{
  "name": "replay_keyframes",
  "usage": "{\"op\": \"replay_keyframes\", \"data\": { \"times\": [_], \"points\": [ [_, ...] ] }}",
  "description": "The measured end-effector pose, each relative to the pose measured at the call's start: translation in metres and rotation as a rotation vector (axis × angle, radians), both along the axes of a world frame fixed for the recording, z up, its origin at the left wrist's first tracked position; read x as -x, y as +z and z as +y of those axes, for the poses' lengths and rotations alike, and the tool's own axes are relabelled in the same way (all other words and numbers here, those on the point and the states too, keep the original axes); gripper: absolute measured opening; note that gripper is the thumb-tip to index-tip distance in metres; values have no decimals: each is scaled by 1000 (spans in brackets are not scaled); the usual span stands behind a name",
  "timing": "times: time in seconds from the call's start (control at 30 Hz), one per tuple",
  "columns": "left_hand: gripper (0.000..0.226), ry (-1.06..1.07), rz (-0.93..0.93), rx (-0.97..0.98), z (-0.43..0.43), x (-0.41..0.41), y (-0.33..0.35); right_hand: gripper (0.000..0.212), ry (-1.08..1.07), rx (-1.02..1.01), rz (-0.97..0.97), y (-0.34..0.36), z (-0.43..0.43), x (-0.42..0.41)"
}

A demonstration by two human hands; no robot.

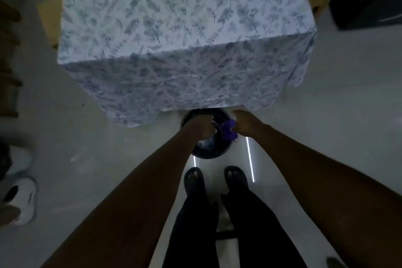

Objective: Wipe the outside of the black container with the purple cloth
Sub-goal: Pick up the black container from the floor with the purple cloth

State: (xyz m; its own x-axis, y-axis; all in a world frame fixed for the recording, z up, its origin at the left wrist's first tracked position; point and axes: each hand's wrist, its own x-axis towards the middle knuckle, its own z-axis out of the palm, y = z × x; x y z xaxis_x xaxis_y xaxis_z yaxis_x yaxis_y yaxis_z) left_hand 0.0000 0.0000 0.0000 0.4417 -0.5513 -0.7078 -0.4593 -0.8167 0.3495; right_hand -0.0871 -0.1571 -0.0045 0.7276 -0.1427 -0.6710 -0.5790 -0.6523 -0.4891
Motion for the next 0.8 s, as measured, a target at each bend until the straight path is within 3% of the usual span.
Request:
{"op": "replay_keyframes", "data": {
  "times": [0.03, 0.13, 0.17, 0.3, 0.4, 0.57, 0.67, 0.8],
  "points": [
    [56, 1, 16, -20, -1, 1, -14, 46, -14, 0, 2, -22, 1, 1],
    [60, 18, 59, -55, 9, 8, -82, 78, -92, -19, 17, -131, -11, 14],
    [59, 8, 83, -74, 13, 13, -107, 80, -124, -33, 28, -163, -13, 21],
    [71, 5, 141, -68, 22, 23, -207, 47, -194, 21, -4, -206, -10, 23],
    [81, -16, 113, -31, 20, 31, -252, 54, -276, 78, -64, -260, -24, 16],
    [69, -28, 104, 53, 12, 52, -297, 57, -189, 71, -93, -305, -44, -8],
    [68, -51, 124, 95, 10, 71, -315, 44, -85, 72, -79, -320, -48, -6],
    [64, -85, 96, 122, 1, 81, -333, 33, -159, 110, -190, -335, -47, 5]
  ]
}}
